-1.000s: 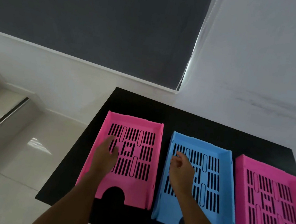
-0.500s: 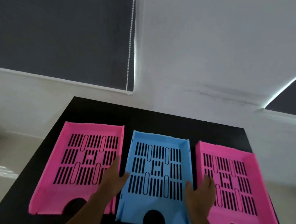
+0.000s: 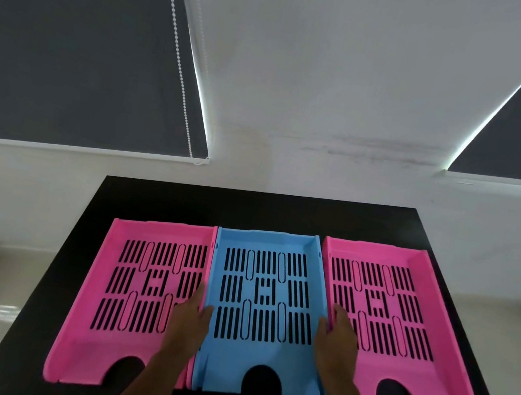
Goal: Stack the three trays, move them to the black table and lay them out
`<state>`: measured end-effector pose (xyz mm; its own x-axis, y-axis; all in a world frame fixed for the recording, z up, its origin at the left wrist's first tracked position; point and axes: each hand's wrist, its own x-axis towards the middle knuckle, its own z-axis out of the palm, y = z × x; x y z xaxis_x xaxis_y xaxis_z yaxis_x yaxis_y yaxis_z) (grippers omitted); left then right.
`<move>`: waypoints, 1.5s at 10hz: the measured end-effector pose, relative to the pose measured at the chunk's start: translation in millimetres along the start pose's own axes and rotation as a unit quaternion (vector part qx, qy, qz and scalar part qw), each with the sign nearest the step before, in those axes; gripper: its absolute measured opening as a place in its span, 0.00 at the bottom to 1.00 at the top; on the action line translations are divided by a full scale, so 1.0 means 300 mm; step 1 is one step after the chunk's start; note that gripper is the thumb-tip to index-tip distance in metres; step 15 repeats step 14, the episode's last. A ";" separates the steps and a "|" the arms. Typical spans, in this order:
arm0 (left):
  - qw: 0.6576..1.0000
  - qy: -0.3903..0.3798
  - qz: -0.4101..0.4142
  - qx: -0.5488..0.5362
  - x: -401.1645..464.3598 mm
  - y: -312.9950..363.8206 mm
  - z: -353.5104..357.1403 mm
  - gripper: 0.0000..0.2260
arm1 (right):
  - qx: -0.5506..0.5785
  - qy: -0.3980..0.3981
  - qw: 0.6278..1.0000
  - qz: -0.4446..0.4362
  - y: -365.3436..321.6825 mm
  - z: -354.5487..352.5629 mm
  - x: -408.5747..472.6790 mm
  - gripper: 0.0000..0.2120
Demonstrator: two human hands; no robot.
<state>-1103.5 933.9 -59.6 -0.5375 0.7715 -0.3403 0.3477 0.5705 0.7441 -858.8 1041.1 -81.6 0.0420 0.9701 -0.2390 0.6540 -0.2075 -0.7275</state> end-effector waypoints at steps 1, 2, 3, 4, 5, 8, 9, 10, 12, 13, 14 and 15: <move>1.000 0.005 0.009 0.010 0.006 0.009 0.006 0.27 | 0.011 0.000 1.000 -0.009 0.002 -0.001 0.009 0.15; 1.000 0.004 0.005 0.011 0.019 0.012 0.010 0.27 | 0.017 0.004 1.000 -0.006 0.002 -0.005 0.024 0.08; 1.000 0.006 0.000 0.015 0.046 0.016 0.009 0.27 | 0.017 0.008 1.000 -0.011 -0.010 -0.007 0.040 0.05; 1.000 0.006 0.007 0.026 0.071 0.033 0.009 0.26 | 0.020 0.012 1.000 -0.012 -0.023 0.000 0.060 0.04; 0.999 0.011 0.010 0.030 0.095 0.046 0.010 0.26 | 0.025 0.007 1.000 -0.006 -0.036 0.009 0.087 0.04; 0.998 0.009 0.022 0.055 0.165 0.093 0.003 0.27 | 0.021 -0.015 1.000 0.002 -0.081 0.013 0.152 0.08; 0.999 0.006 0.014 0.052 0.162 0.108 0.001 0.27 | 0.028 -0.024 0.999 -0.006 -0.079 0.007 0.154 0.08; 0.999 -0.008 0.004 0.049 0.159 0.094 0.006 0.29 | 0.032 -0.026 0.999 -0.008 -0.084 -0.007 0.142 0.08; 0.990 0.013 0.079 0.112 0.104 0.064 0.037 0.30 | 0.046 -0.008 0.999 -0.017 -0.122 -0.031 0.094 0.14; 0.978 0.025 0.151 0.141 0.049 0.058 0.061 0.28 | 0.044 0.031 0.998 -0.036 -0.145 -0.090 0.055 0.20; 0.953 -0.022 0.246 0.176 -0.014 0.057 0.112 0.27 | 0.049 0.075 0.994 -0.065 -0.177 -0.168 0.027 0.17; 0.953 -0.022 0.246 0.176 -0.014 0.057 0.112 0.27 | 0.049 0.075 0.994 -0.065 -0.177 -0.168 0.027 0.17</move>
